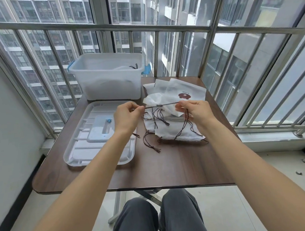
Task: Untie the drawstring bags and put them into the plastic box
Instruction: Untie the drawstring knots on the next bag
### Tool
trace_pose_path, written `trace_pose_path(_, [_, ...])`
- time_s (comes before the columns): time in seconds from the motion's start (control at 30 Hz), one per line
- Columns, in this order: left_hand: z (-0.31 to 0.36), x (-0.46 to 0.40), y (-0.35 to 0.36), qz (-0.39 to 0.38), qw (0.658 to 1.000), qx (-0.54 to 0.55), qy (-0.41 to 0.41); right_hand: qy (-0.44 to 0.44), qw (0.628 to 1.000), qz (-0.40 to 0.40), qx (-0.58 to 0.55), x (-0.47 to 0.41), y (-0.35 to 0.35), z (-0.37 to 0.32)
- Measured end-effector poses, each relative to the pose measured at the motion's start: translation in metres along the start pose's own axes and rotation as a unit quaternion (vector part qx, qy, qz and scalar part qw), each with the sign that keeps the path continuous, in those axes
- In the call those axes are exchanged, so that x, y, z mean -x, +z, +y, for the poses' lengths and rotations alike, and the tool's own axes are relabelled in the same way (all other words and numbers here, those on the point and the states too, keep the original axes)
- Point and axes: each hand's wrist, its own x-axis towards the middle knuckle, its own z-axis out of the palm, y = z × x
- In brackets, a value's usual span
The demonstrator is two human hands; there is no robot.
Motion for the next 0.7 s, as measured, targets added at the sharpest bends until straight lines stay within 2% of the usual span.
trace_pose_path(0.17, [-0.004, -0.001, -0.002, 0.031, 0.999, -0.035, 0.000, 0.033, 0.996, 0.055, -0.066, 0.002, 0.002, 0.009])
trace_pose_path(0.37, [-0.007, 0.005, -0.002, 0.060, 0.997, -0.036, 0.021, 0.051, 0.980, 0.075, -0.177, 0.009, 0.007, 0.009])
trace_pose_path(0.43, [-0.011, 0.008, -0.001, 0.058, 0.998, -0.022, 0.030, 0.052, 0.973, 0.042, -0.221, 0.012, 0.006, 0.004])
trace_pose_path(0.57, [-0.013, 0.014, -0.003, 0.003, 0.999, -0.010, 0.043, 0.057, 0.949, -0.057, -0.303, 0.015, 0.006, -0.005])
trace_pose_path(0.7, [-0.011, 0.020, -0.001, -0.032, 0.998, -0.017, 0.051, 0.046, 0.947, -0.105, -0.299, 0.019, 0.015, -0.016])
